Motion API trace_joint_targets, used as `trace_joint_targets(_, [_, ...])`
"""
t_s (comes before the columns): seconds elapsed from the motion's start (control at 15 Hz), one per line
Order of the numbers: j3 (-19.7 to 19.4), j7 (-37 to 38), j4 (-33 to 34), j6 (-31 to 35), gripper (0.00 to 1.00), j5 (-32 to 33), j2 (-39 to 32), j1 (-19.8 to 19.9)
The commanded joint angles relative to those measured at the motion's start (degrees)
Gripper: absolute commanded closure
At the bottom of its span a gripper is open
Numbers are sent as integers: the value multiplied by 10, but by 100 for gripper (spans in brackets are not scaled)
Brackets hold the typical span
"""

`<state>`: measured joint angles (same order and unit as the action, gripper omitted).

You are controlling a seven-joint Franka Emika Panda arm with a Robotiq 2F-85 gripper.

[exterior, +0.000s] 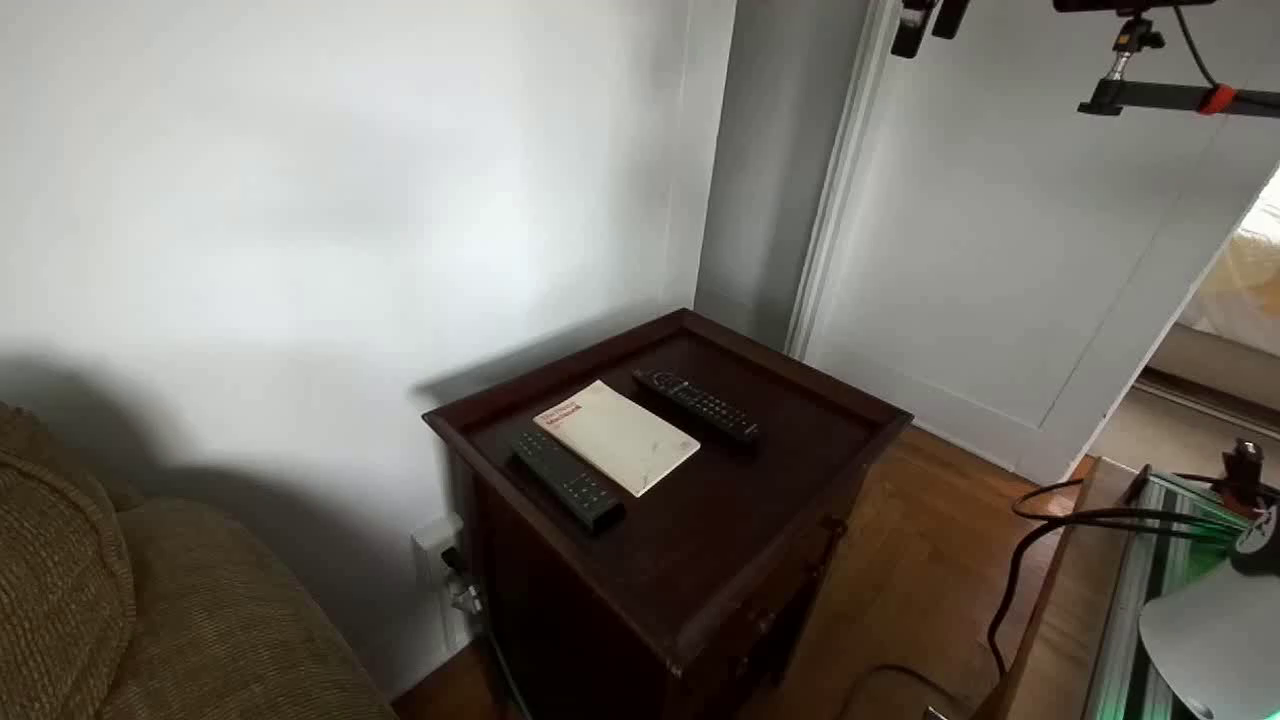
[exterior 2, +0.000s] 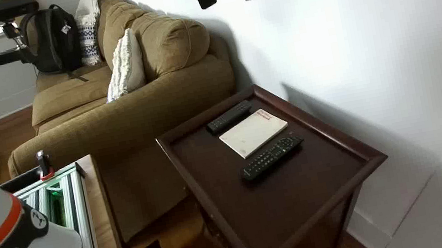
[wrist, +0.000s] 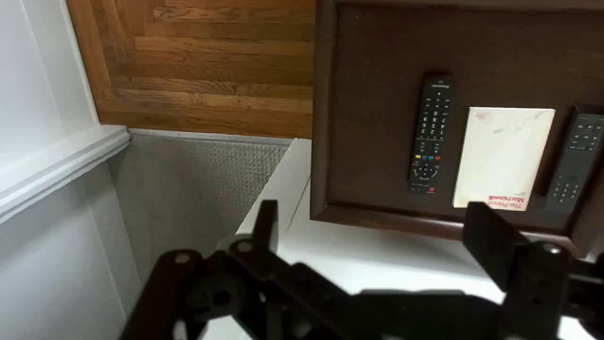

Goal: Flip the black remote control over on the table

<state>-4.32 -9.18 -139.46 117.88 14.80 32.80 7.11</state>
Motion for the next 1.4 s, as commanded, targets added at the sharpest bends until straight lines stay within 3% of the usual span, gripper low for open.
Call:
trace_joint_targets(0.0, [-4,2,1,-2,0,3,0,-6])
trace_joint_targets(1.07, [-4,2,1,-2,0,3,0,-6])
trace_joint_targets(1.33, [-89,-83,4,40,0,-82,-68,-24])
